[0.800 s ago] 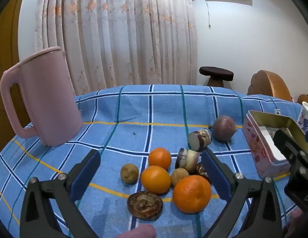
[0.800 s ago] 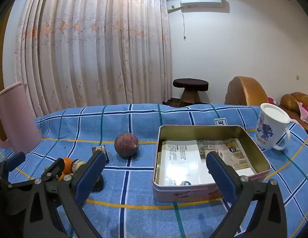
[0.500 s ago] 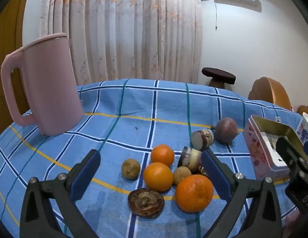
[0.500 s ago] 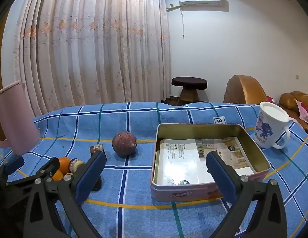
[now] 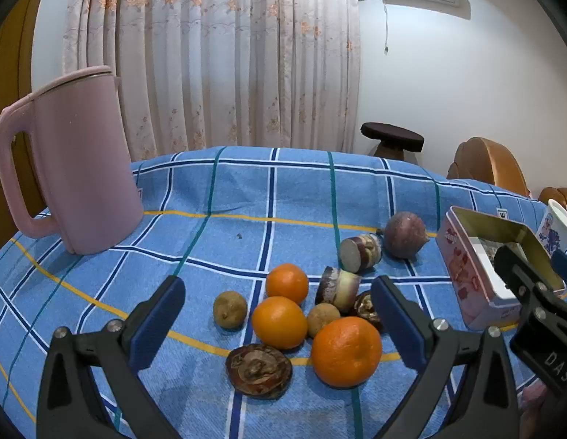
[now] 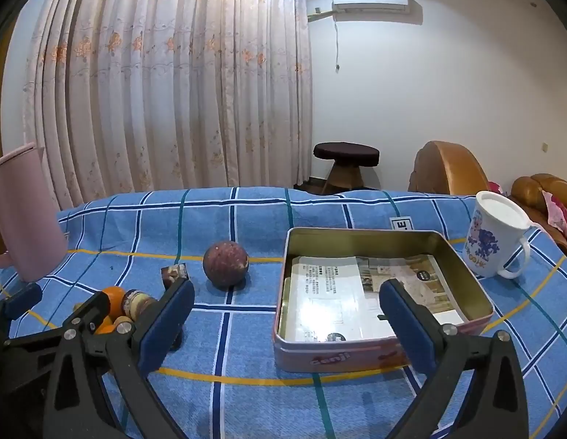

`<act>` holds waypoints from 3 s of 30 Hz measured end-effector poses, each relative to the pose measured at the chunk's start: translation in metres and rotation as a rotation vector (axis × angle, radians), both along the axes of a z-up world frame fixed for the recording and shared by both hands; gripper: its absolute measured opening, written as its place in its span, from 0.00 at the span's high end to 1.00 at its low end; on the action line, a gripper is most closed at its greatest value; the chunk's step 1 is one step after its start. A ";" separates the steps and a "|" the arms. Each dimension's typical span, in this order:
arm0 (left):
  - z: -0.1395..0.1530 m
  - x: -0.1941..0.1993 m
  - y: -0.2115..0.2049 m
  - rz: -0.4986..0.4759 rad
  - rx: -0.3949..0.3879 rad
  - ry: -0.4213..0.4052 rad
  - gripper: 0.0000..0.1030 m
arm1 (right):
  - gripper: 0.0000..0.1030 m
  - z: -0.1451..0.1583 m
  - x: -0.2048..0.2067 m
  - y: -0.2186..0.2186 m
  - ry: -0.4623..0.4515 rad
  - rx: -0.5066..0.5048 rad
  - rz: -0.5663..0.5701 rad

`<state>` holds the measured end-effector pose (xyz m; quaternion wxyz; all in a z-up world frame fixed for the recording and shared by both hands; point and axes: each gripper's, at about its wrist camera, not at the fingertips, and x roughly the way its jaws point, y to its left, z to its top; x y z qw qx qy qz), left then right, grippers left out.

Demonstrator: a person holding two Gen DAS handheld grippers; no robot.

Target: Organize fruits

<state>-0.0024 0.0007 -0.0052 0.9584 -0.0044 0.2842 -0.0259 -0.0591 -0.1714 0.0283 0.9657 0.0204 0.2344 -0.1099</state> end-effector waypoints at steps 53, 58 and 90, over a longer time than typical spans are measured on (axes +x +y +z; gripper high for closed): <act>0.017 0.001 0.029 0.026 -0.001 -0.003 0.00 | 0.01 0.005 0.001 -0.006 -0.004 0.060 0.024; 0.021 0.010 0.063 0.119 0.009 0.001 0.00 | 0.03 0.003 0.002 0.007 0.012 0.080 0.146; 0.020 0.004 0.060 -0.091 0.155 0.054 0.00 | 0.53 -0.029 0.032 0.059 0.259 0.201 0.483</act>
